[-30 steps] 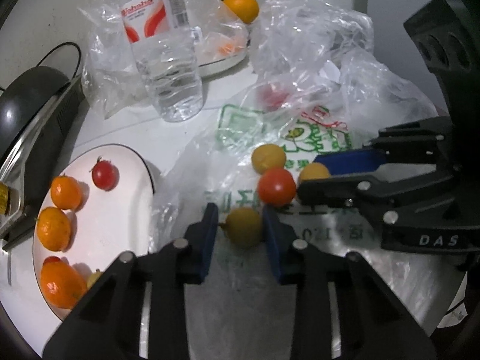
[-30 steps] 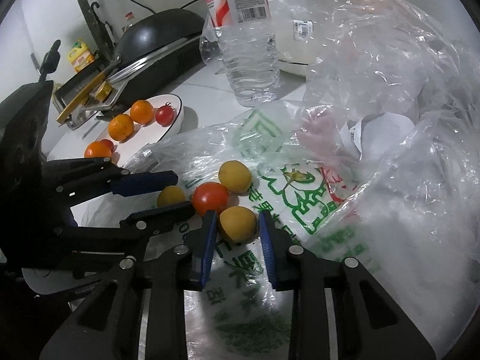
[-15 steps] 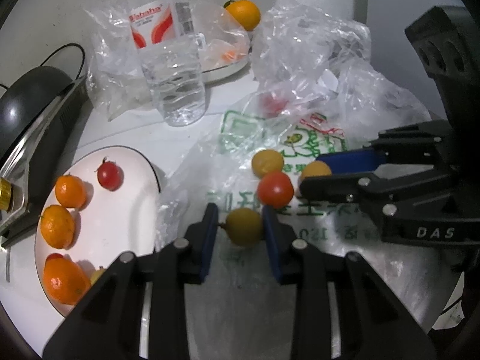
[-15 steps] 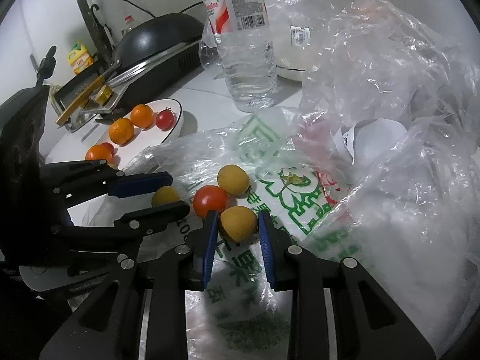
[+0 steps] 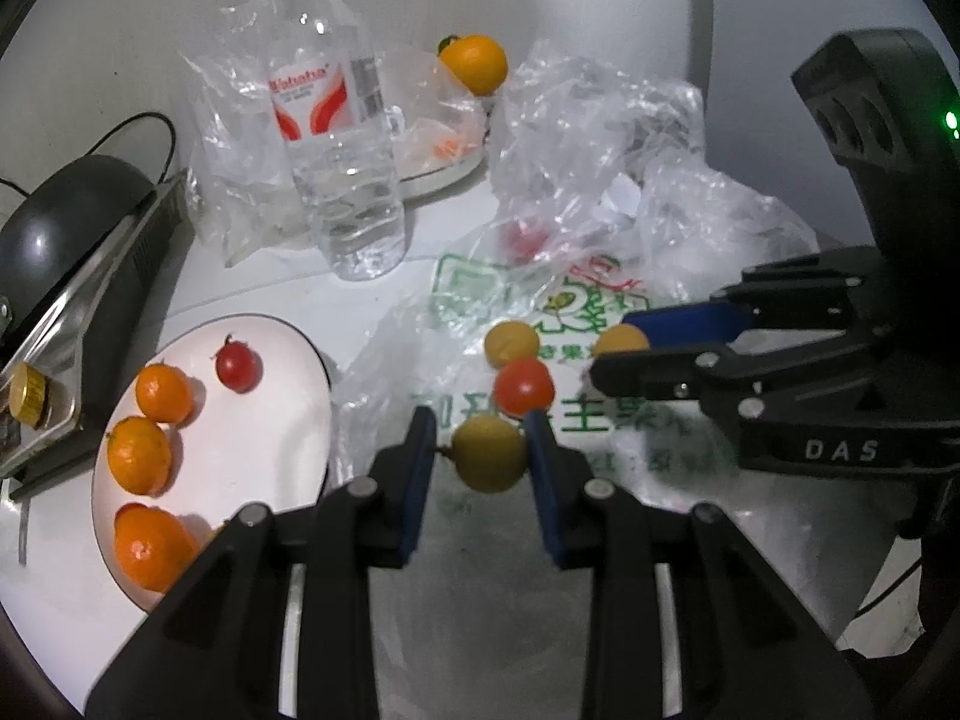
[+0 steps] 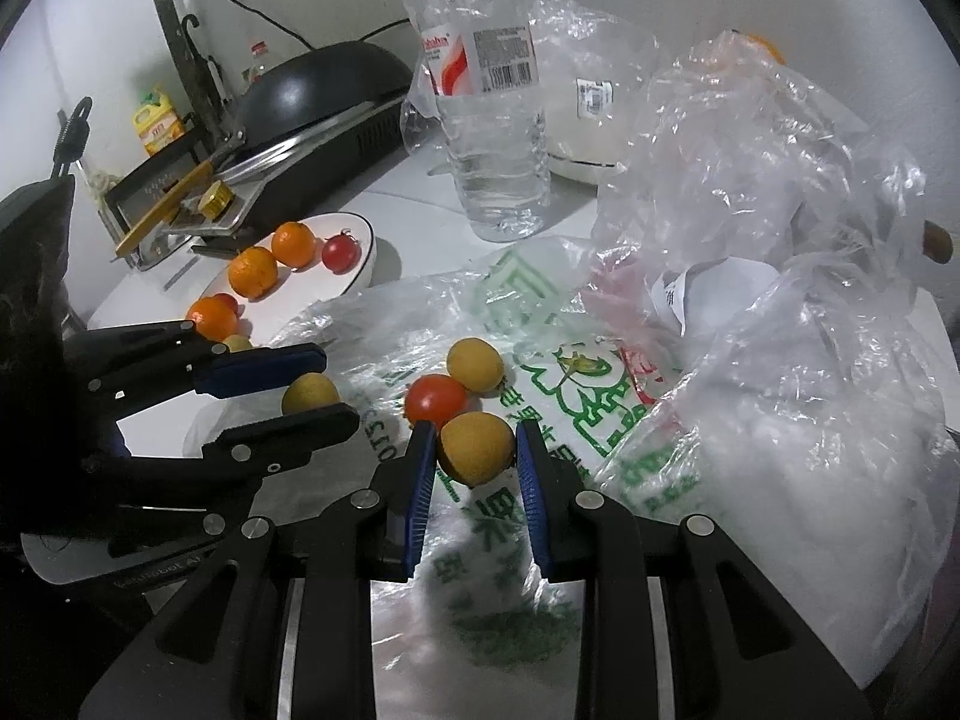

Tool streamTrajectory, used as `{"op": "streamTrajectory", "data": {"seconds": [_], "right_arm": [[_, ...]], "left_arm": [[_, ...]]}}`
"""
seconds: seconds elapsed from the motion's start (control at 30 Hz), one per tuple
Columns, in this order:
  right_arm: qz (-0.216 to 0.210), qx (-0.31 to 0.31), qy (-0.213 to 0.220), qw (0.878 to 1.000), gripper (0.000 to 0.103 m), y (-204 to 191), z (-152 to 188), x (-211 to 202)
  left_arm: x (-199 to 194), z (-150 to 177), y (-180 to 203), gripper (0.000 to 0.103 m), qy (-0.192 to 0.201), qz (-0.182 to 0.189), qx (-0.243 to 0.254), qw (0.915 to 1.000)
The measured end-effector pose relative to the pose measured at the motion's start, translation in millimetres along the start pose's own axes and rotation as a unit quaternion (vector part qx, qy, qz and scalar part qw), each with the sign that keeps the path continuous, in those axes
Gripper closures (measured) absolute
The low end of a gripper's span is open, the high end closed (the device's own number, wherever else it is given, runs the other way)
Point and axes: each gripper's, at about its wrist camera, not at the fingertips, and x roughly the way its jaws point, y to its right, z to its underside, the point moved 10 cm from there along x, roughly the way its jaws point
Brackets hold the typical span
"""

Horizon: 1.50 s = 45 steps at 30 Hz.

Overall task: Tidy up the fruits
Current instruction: 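Lower the yellow fruit onto the white plate with the left tool while the right tool releases its fruit there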

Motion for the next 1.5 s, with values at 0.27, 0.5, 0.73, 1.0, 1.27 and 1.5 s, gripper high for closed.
{"op": "streamTrajectory", "data": {"seconds": [0.27, 0.5, 0.73, 1.0, 1.27, 1.5], "right_arm": [[0.009, -0.006, 0.007, 1.000, 0.074, -10.8, -0.2, -11.9], [0.013, -0.021, 0.011, 1.000, 0.074, -30.1, -3.3, -18.3], [0.013, -0.039, 0.014, 0.999, 0.074, -53.3, -10.1, -19.2], [0.005, -0.063, 0.006, 0.998, 0.074, -82.3, -15.1, -8.3], [0.002, -0.080, -0.001, 0.997, 0.074, -102.2, -25.8, 3.8], [0.006, -0.085, -0.004, 0.996, 0.074, -105.0, -36.4, 12.3]], "left_arm": [[-22.8, -0.1, 1.3, 0.072, 0.020, 0.006, 0.001, 0.9998], [-41.7, 5.9, -5.8, 0.072, 0.032, 0.008, -0.006, 0.9994], [-57.4, 14.1, -19.7, 0.072, 0.042, 0.005, -0.015, 0.9990], [-68.4, 26.5, -44.6, 0.072, 0.046, 0.001, -0.033, 0.9984], [-69.9, 30.2, -68.7, 0.072, 0.053, -0.006, -0.047, 0.9975], [-60.3, 24.5, -79.4, 0.072, 0.056, -0.007, -0.051, 0.9971]]}}
